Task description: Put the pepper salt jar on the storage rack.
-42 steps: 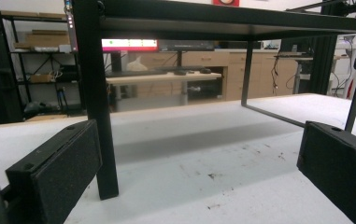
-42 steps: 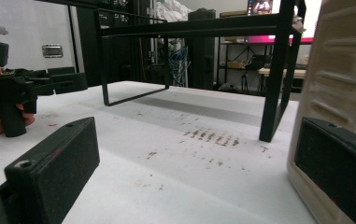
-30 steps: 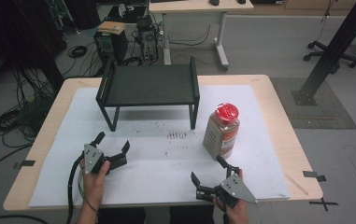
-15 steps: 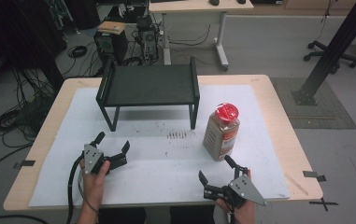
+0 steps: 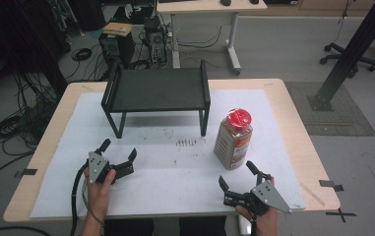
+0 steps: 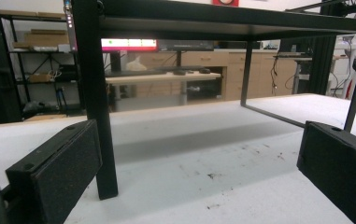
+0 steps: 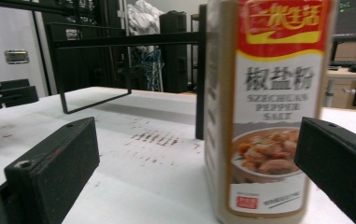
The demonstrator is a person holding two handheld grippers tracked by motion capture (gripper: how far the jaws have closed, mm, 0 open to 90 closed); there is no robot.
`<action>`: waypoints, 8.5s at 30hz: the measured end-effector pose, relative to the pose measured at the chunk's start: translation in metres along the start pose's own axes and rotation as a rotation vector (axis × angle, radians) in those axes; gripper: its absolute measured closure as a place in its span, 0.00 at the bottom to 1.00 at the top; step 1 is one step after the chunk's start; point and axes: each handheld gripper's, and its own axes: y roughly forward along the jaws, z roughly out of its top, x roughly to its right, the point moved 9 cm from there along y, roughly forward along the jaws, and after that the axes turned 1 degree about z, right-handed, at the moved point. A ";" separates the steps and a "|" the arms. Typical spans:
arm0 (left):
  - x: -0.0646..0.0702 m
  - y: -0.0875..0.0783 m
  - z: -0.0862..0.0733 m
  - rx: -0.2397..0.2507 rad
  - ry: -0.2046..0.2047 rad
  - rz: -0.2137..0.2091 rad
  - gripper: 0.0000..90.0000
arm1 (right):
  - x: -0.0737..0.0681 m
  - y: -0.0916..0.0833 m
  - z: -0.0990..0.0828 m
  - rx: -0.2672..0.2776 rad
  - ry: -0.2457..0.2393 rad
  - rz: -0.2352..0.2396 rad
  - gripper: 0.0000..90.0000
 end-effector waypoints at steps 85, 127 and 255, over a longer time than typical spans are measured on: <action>0.001 0.000 0.000 0.006 0.010 -0.002 0.00 | 0.048 0.050 0.032 -0.018 0.004 0.002 0.01; 0.001 -0.001 0.001 0.009 0.014 -0.003 0.00 | 0.050 0.089 0.031 -0.042 -0.009 -0.008 0.00; 0.002 -0.001 0.001 0.009 0.015 -0.002 0.00 | 0.046 0.090 0.032 -0.016 0.008 0.002 0.00</action>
